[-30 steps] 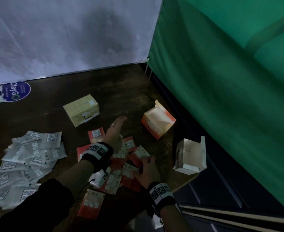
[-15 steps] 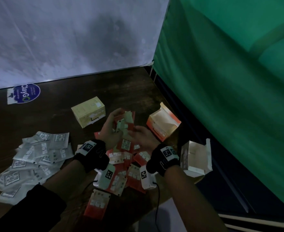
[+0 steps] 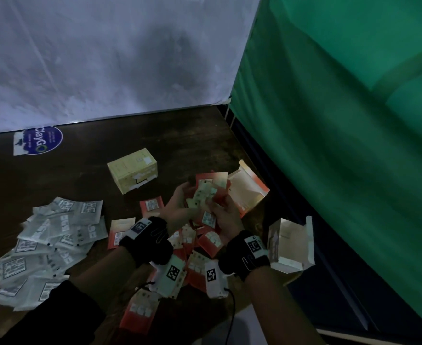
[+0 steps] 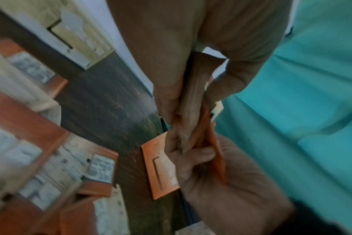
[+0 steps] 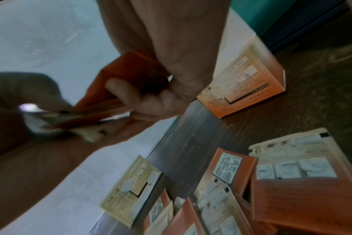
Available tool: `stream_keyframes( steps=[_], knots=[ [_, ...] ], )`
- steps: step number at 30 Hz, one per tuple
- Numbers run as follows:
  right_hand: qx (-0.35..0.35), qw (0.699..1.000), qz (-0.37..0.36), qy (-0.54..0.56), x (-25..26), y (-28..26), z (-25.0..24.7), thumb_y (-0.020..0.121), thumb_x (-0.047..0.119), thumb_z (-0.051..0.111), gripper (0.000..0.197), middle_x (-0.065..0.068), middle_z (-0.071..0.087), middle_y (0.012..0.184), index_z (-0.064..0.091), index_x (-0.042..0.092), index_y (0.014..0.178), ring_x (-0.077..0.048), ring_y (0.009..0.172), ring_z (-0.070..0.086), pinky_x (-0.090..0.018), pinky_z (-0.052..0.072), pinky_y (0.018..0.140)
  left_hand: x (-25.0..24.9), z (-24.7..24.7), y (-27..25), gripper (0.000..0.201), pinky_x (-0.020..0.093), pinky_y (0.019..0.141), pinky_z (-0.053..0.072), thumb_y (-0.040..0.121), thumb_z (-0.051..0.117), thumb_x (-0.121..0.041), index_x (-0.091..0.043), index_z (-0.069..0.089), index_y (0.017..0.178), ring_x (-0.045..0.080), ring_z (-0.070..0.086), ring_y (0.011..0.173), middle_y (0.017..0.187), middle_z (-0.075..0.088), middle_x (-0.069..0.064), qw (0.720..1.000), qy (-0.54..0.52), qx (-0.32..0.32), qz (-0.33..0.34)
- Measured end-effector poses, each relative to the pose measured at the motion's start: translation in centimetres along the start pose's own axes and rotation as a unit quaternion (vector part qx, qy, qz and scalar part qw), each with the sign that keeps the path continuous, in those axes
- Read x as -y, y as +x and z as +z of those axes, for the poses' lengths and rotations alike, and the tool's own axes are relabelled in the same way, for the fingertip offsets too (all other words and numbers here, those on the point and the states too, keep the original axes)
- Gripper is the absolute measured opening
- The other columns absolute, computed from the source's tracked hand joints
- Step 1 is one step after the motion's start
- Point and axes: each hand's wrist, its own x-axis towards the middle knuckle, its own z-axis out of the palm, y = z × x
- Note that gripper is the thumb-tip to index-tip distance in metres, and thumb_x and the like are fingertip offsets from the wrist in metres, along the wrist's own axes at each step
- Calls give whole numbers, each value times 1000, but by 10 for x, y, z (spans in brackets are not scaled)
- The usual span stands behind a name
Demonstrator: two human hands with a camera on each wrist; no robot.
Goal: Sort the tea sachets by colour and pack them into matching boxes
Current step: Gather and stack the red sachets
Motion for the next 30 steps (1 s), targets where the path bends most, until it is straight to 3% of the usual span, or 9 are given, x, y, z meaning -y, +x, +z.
stream_keyframes(
  steps=[2, 6, 10, 12, 15, 19, 23, 28, 30],
  knots=[
    [-38, 999, -7, 14, 4, -2, -3, 87, 13, 67, 40, -21, 65, 117, 55, 12, 125, -37, 102, 66, -47, 56, 80, 2, 1, -1, 71, 34, 63, 57, 83, 51, 18, -14, 24, 140, 26, 62, 90, 124, 50, 9, 1000, 4, -15, 4],
    [-73, 997, -25, 29, 12, -2, -15, 90, 12, 62, 27, -16, 71, 106, 61, 14, 117, -30, 91, 70, -42, 58, 73, 3, -3, -1, 51, 47, 83, 56, 87, 58, 3, -19, 47, 132, 24, 67, 95, 115, 62, 7, 995, 91, -21, 26],
    [-74, 996, -34, 38, 16, -1, -22, 90, 11, 62, 23, -16, 70, 105, 62, 15, 113, -32, 94, 69, -47, 56, 79, -5, -4, 1, 22, 34, 80, 56, 92, 56, -12, -20, 62, 112, 18, 66, 95, 105, 68, 4, 987, 112, -91, 74],
    [-78, 996, -42, 32, 15, -1, -22, 90, 12, 63, 25, -16, 70, 106, 62, 15, 115, -33, 95, 69, -49, 56, 82, -9, -4, 4, 13, 32, 76, 55, 95, 52, -22, -22, 64, 101, 19, 66, 91, 101, 69, 3, 987, 98, -113, 59],
    [-80, 995, -58, 4, 9, 1, -17, 89, 15, 64, 26, -15, 71, 107, 63, 16, 115, -33, 97, 69, -54, 54, 86, -12, 0, 4, 19, 44, 84, 54, 93, 53, -31, -18, 62, 104, 26, 68, 94, 104, 69, 9, 997, 31, -76, -8],
    [-94, 994, -48, -2, 6, 0, -2, 89, 20, 65, 29, -13, 70, 109, 62, 18, 118, -31, 97, 69, -53, 55, 86, -8, 11, 2, 26, 37, 78, 56, 81, 70, -9, -6, 64, 106, 28, 68, 94, 101, 70, 14, 999, 12, -47, -10],
    [-93, 994, -49, -27, 11, -1, 4, 90, 23, 64, 27, -10, 71, 108, 62, 20, 117, -27, 96, 70, -50, 56, 84, -5, 12, 4, 15, 28, 64, 58, 88, 58, 0, -2, 63, 103, 21, 67, 80, 97, 67, 15, 996, -48, -66, -36],
    [-121, 988, -50, -82, 24, 5, -10, 90, 25, 63, 23, -5, 71, 104, 64, 24, 113, -23, 93, 70, -48, 56, 85, -10, -10, 9, 27, 47, 90, 51, 98, 43, -12, -2, 58, 119, 31, 65, 102, 117, 64, 18, 995, -63, -58, -54],
    [-92, 991, -37, -92, 30, 2, -14, 91, 18, 61, 22, -7, 72, 103, 63, 18, 113, -23, 91, 70, -42, 57, 81, -16, -16, 10, 24, 40, 78, 56, 100, 39, -13, -7, 60, 110, 24, 69, 91, 110, 67, 14, 993, -69, -95, -33]
  ],
)
